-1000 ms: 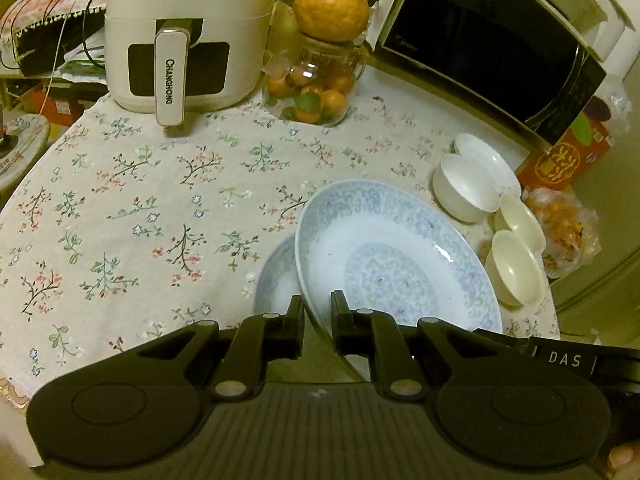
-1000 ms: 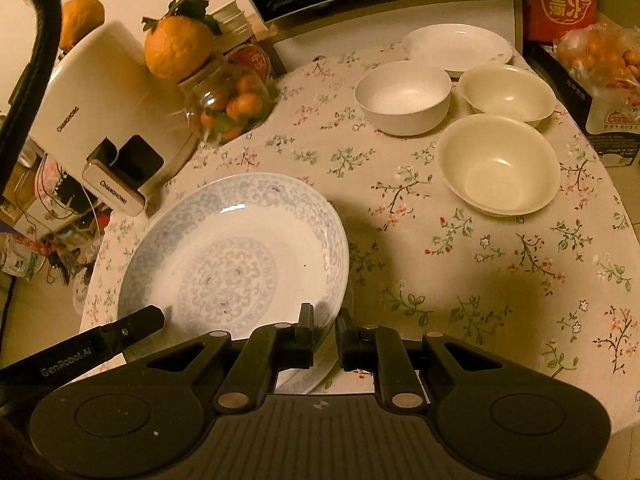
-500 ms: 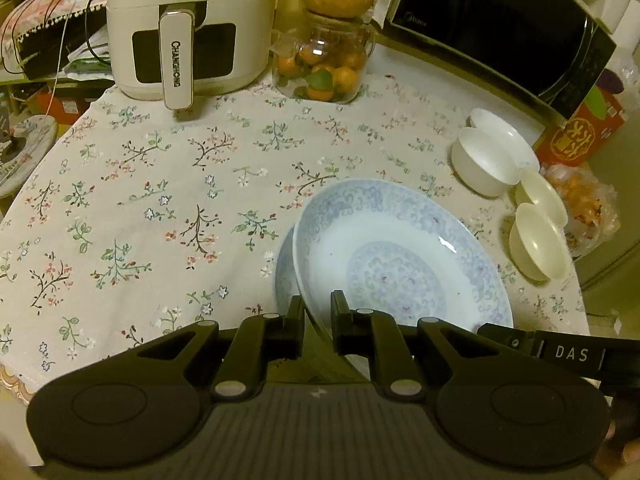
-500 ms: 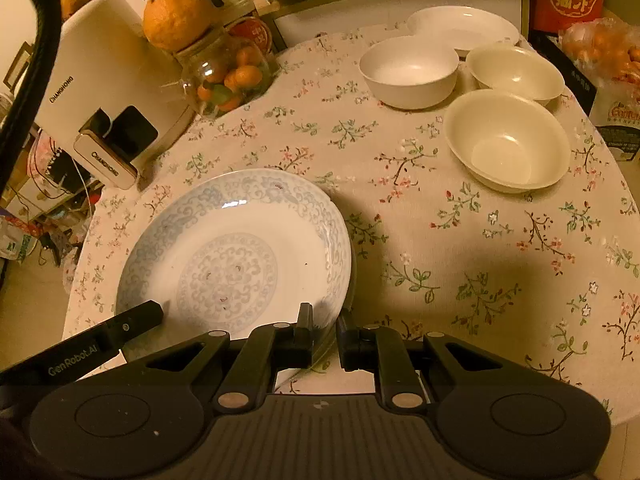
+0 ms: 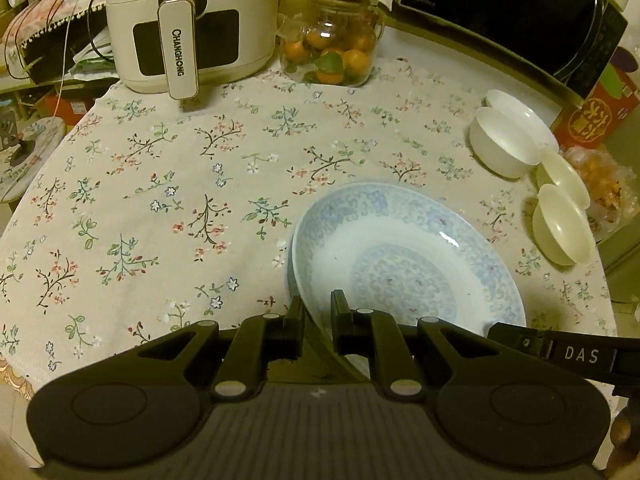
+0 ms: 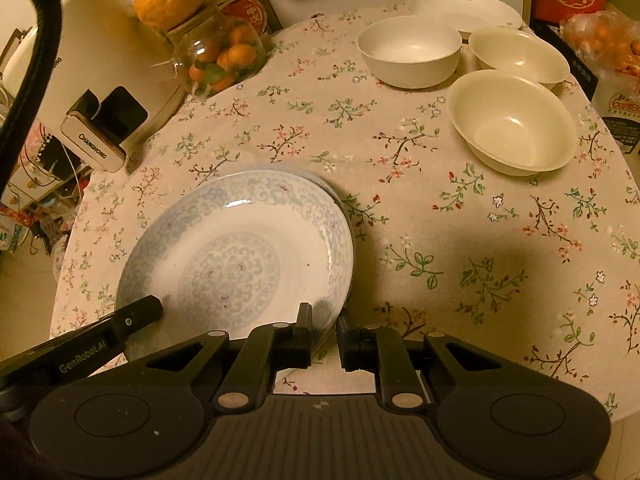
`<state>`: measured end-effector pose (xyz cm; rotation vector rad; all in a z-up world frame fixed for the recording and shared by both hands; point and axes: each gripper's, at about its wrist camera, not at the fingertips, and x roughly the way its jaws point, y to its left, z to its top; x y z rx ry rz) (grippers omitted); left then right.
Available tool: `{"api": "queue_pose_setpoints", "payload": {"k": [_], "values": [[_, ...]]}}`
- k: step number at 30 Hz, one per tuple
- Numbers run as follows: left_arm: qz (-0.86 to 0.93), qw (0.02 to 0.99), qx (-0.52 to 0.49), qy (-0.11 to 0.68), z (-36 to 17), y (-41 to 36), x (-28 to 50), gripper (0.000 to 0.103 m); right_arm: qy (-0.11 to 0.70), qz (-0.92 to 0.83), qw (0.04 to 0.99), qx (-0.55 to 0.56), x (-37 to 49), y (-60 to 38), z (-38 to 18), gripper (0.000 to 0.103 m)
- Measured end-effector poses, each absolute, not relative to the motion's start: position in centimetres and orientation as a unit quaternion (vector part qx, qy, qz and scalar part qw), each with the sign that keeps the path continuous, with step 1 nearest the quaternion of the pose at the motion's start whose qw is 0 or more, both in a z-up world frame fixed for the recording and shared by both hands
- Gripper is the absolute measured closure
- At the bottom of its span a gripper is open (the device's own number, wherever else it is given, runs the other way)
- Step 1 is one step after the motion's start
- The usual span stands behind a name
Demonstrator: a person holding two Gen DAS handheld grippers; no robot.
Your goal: Organize plates and bowls
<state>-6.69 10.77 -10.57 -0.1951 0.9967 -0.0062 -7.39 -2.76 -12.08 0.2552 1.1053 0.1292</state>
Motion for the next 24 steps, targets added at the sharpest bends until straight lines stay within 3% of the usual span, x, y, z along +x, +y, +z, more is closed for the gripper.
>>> {"api": "queue_pose_setpoints", "payload": {"k": [24], "values": [[0.013, 0.888, -0.005, 0.459, -11.1, 9.0, -6.6, 0.089, 0.521, 0.047, 0.849, 0.08, -6.8, -1.9, -12.6, 0.088]]}}
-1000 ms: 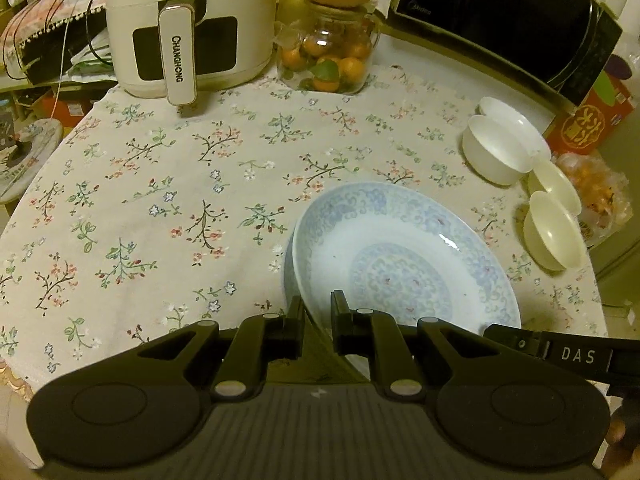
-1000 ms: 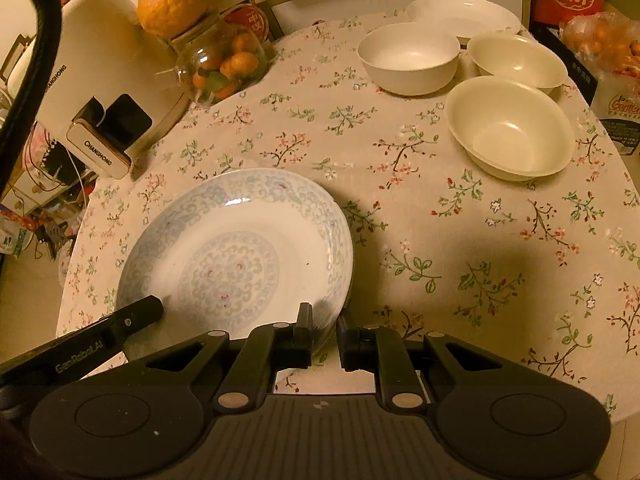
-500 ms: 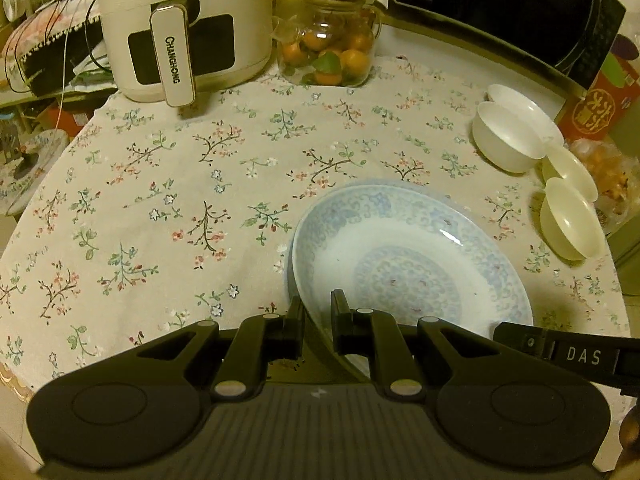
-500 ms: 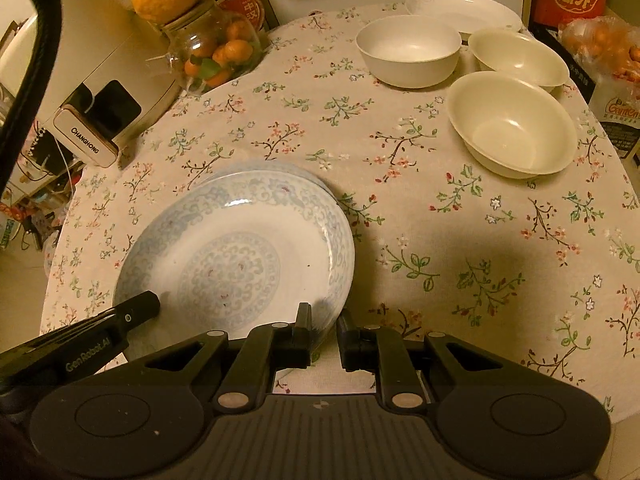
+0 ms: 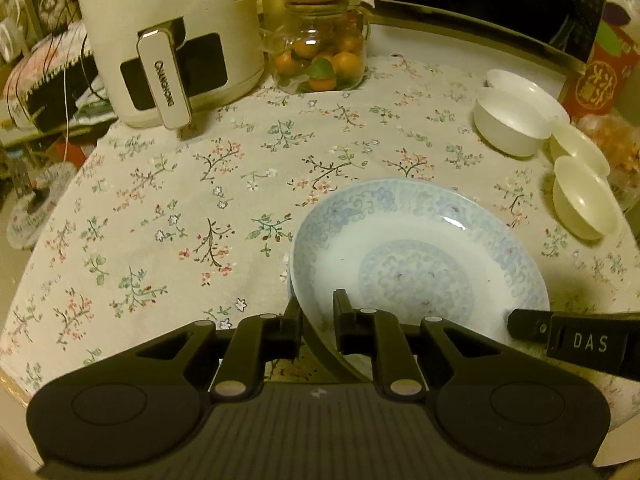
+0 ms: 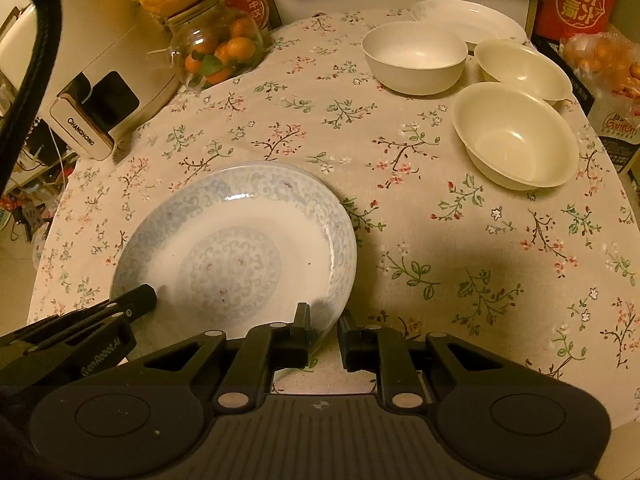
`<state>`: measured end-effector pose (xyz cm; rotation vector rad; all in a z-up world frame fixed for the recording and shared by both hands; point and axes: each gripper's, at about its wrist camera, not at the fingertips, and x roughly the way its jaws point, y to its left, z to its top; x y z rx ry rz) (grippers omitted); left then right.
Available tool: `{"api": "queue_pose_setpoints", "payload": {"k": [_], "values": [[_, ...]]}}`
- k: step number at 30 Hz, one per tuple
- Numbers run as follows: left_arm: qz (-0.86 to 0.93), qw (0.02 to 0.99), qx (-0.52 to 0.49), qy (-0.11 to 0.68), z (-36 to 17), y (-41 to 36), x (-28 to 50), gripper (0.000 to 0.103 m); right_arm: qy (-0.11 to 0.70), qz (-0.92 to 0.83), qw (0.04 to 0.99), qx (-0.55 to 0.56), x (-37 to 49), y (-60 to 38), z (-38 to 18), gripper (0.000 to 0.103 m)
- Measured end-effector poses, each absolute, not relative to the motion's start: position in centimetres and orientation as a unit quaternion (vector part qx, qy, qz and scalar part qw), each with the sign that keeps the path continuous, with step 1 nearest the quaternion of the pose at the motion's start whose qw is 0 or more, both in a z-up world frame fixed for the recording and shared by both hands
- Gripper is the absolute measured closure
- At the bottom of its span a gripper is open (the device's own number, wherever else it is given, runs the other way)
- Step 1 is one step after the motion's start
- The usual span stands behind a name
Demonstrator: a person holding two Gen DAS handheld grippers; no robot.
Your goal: Organize plates and bowls
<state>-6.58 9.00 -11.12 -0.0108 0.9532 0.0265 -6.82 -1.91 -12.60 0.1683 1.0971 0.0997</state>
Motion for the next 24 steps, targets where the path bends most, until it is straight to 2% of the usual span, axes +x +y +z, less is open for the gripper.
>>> {"api": "queue_pose_setpoints", "payload": {"k": [24], "values": [[0.048, 0.892, 0.078, 0.442, -12.1, 7.4, -6.4, 0.089, 0.51, 0.009, 0.859, 0.029, -7.1, -0.2, -12.6, 0.087]]}}
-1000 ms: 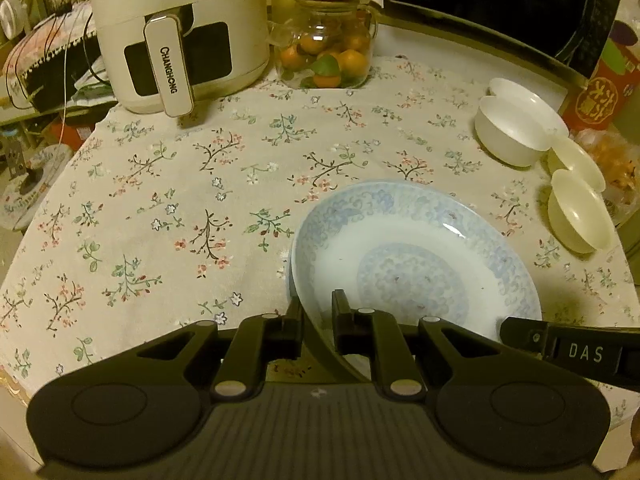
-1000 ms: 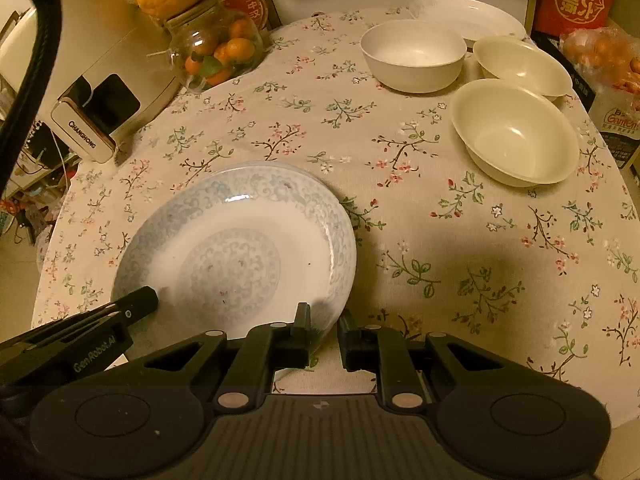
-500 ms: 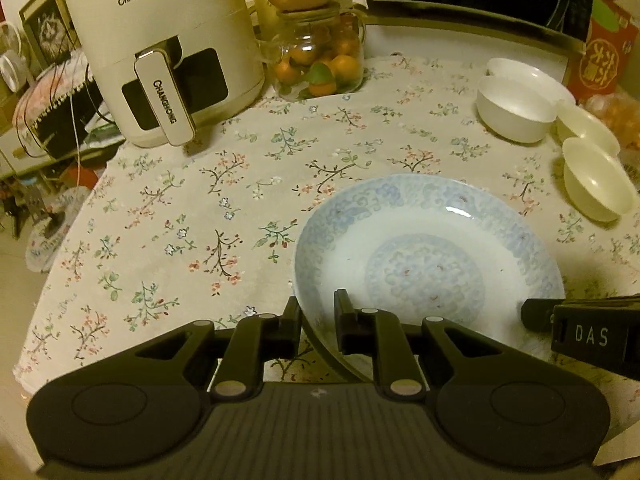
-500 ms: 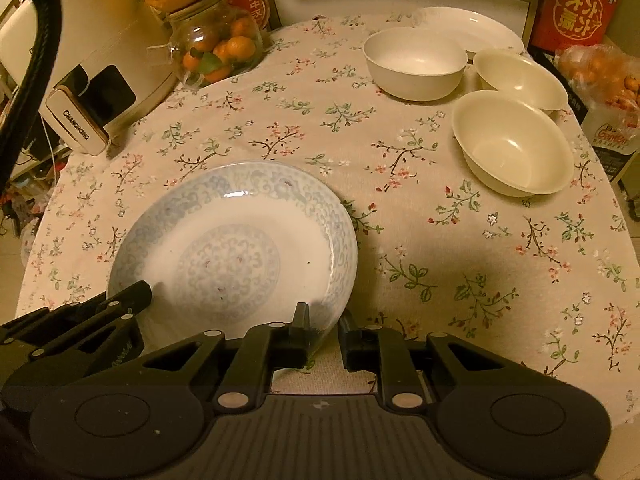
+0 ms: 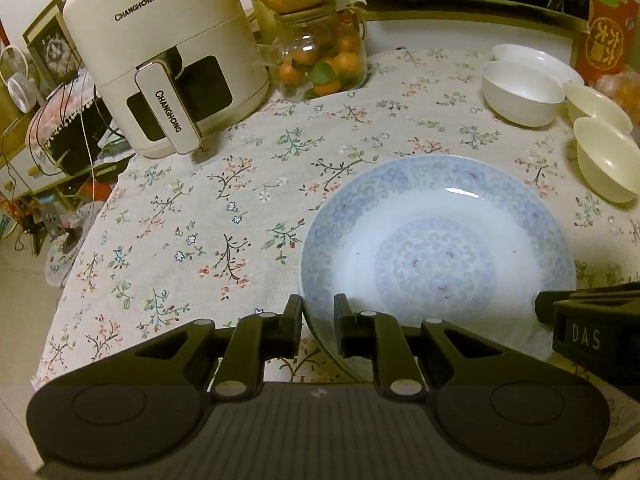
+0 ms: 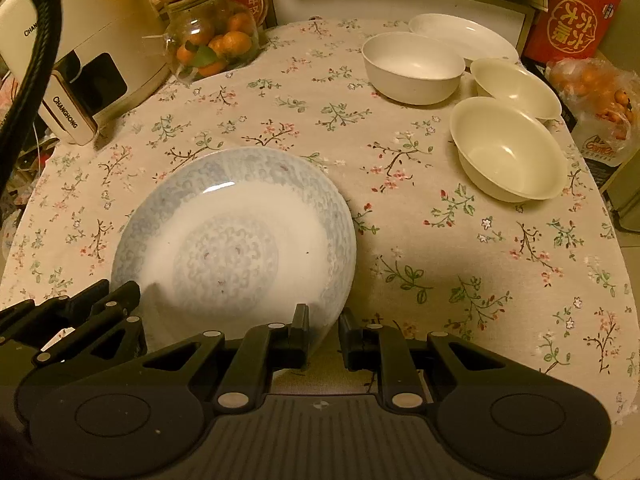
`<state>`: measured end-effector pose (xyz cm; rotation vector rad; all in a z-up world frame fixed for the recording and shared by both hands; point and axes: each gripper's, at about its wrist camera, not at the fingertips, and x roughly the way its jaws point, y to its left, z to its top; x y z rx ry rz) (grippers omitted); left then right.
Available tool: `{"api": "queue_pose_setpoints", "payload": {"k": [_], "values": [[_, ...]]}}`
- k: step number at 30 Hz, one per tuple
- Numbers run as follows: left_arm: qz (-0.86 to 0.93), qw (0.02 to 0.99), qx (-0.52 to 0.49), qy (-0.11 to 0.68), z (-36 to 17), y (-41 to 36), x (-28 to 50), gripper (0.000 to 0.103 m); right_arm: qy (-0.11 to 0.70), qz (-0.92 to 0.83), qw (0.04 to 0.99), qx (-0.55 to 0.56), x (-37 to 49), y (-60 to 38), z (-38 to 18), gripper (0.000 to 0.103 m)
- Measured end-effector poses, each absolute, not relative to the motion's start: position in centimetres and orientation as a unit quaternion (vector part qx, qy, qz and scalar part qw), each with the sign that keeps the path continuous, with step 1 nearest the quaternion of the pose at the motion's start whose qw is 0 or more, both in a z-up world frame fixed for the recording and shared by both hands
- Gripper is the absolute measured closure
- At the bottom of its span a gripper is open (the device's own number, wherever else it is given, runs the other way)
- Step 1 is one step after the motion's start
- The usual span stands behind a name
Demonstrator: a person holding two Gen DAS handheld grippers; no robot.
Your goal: Organize plates and bowls
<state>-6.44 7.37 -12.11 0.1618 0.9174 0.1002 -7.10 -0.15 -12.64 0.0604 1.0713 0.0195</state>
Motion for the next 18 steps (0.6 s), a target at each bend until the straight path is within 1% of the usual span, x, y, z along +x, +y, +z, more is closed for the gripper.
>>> {"api": "queue_pose_setpoints", "payload": {"k": [14, 18], "values": [[0.049, 0.892, 0.062, 0.446, -11.96, 7.61, -6.37, 0.088, 0.511, 0.011, 0.859, 0.034, -7.02, -0.12, -12.66, 0.087], [0.047, 0.89, 0.037, 0.452, -11.69, 8.13, -6.11, 0.085, 0.51, 0.009, 0.859, 0.038, -6.87, -0.46, -12.67, 0.086]]}}
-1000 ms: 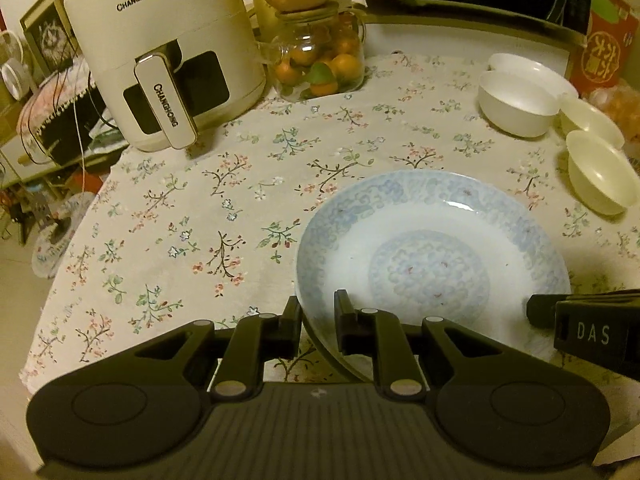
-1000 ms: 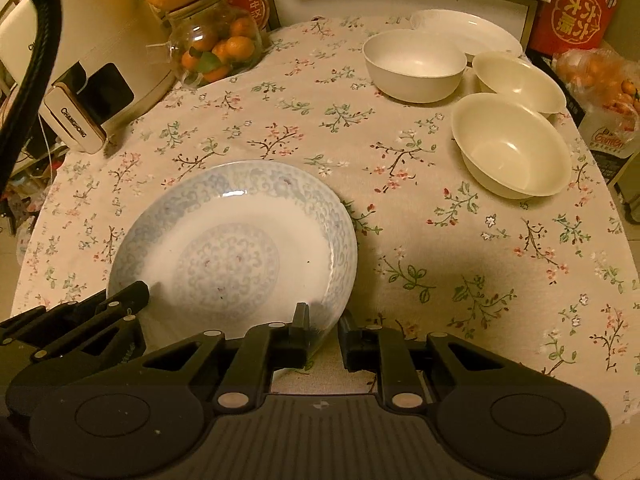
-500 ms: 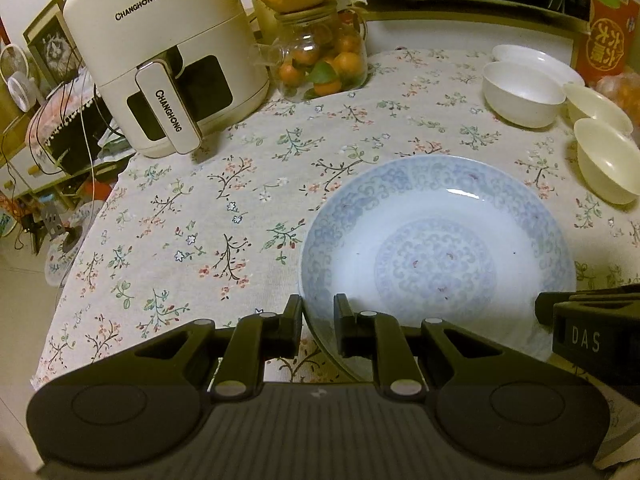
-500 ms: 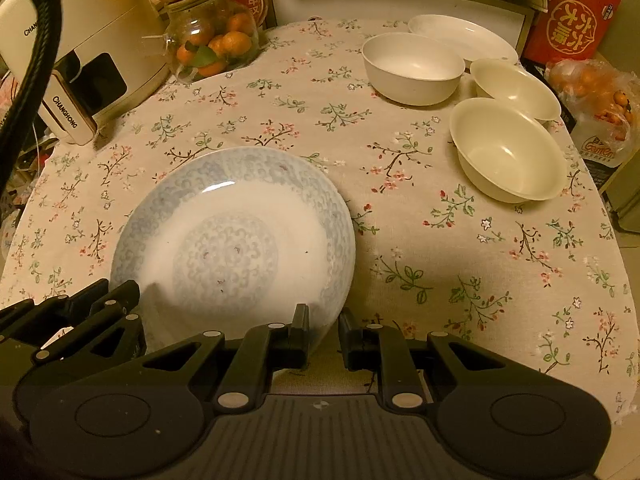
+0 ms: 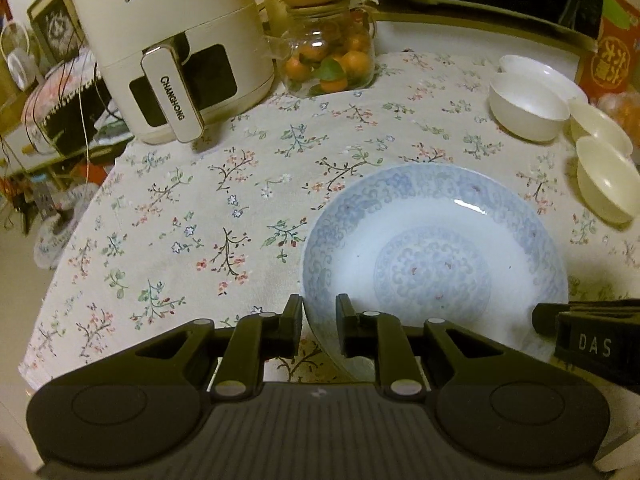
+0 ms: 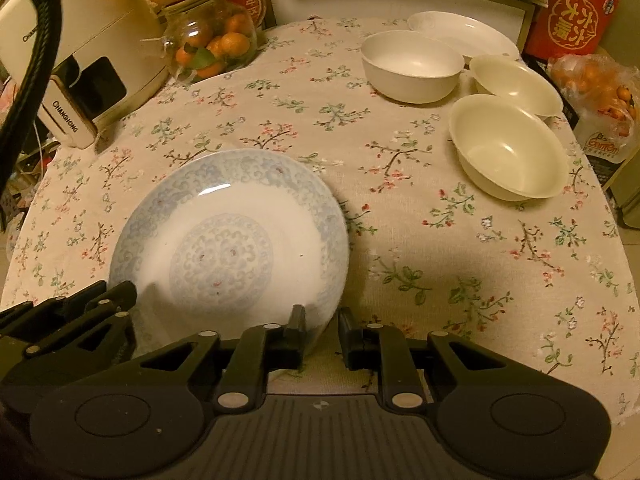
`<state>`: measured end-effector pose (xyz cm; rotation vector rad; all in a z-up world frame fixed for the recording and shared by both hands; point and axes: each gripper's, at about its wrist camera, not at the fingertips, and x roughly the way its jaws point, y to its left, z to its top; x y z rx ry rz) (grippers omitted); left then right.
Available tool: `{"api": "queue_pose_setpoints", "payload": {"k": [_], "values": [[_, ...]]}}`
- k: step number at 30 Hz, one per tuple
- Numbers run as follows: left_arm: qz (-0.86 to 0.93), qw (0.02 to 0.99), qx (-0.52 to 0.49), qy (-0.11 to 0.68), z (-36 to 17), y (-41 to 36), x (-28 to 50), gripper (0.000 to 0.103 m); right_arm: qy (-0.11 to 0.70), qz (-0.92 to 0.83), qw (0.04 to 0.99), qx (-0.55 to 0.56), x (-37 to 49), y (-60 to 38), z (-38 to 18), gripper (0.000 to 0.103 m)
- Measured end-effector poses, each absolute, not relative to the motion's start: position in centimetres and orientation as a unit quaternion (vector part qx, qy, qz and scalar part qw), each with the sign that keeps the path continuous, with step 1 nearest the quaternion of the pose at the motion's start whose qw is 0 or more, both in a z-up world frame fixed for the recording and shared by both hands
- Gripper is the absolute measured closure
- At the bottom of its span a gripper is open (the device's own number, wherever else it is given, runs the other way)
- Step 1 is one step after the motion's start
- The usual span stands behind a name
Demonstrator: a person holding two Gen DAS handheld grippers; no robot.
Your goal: Organize plates and bowls
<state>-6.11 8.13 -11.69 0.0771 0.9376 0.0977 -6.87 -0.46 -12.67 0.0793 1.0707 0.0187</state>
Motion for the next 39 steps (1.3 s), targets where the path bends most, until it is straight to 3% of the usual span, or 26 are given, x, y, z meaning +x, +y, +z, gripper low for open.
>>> {"api": "queue_pose_setpoints", "payload": {"k": [14, 18, 23, 30, 39], "values": [[0.03, 0.897, -0.009, 0.44, -9.5, 7.0, -4.6, 0.077, 0.5, 0.006, 0.863, 0.075, -6.4, -3.2, -11.4, 0.069], [0.017, 0.901, -0.016, 0.433, -8.6, 6.0, -3.5, 0.065, 0.491, 0.006, 0.868, 0.076, -5.6, -4.1, -10.4, 0.064], [-0.003, 0.904, -0.024, 0.427, -7.9, 4.9, -1.8, 0.057, 0.471, -0.01, 0.88, 0.058, -4.6, -5.3, -8.9, 0.058], [-0.034, 0.907, -0.029, 0.419, -6.9, 2.6, 0.9, 0.045, 0.436, -0.028, 0.899, 0.011, -3.3, -6.8, -6.9, 0.04], [-0.066, 0.907, -0.028, 0.414, -5.8, -1.3, 4.7, 0.039, 0.42, -0.054, 0.906, 0.006, -1.7, -10.2, -5.6, 0.034]]}}
